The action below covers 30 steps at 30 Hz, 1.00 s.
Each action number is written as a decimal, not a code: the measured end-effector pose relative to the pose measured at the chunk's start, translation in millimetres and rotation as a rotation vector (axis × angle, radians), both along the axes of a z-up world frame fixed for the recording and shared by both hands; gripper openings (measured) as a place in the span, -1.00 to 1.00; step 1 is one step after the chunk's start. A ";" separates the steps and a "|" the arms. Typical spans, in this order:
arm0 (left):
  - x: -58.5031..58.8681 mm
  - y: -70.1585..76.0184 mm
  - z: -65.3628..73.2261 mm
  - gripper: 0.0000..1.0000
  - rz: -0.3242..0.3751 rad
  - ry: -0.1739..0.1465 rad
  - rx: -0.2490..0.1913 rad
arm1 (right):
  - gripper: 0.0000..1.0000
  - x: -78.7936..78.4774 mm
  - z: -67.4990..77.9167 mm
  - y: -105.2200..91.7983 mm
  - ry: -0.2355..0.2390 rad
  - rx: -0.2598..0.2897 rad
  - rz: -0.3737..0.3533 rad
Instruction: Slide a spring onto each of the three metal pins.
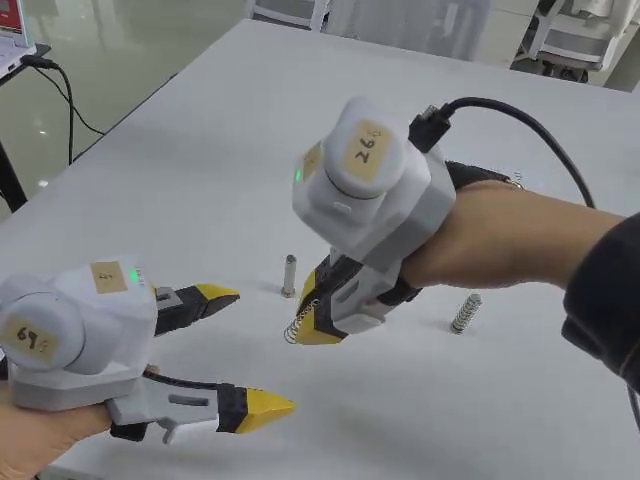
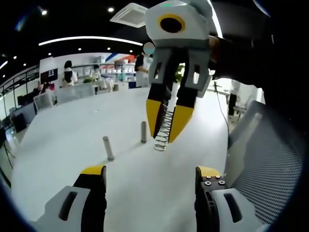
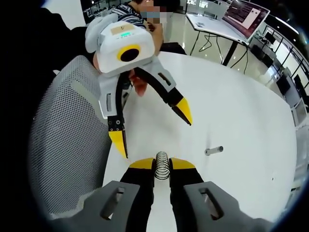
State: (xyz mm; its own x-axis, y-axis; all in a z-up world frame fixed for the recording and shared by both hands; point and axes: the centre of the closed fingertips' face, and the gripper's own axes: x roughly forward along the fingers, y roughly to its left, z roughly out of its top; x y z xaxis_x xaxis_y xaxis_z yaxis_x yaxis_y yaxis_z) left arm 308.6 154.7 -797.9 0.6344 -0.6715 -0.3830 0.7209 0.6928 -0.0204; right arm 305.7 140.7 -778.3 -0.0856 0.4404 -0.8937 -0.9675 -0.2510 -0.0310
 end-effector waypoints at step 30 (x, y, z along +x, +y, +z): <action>1.1 6.0 -5.1 0.57 0.028 0.009 0.000 | -0.83 76.2 9.3 9.8 -0.133 -0.064 -0.039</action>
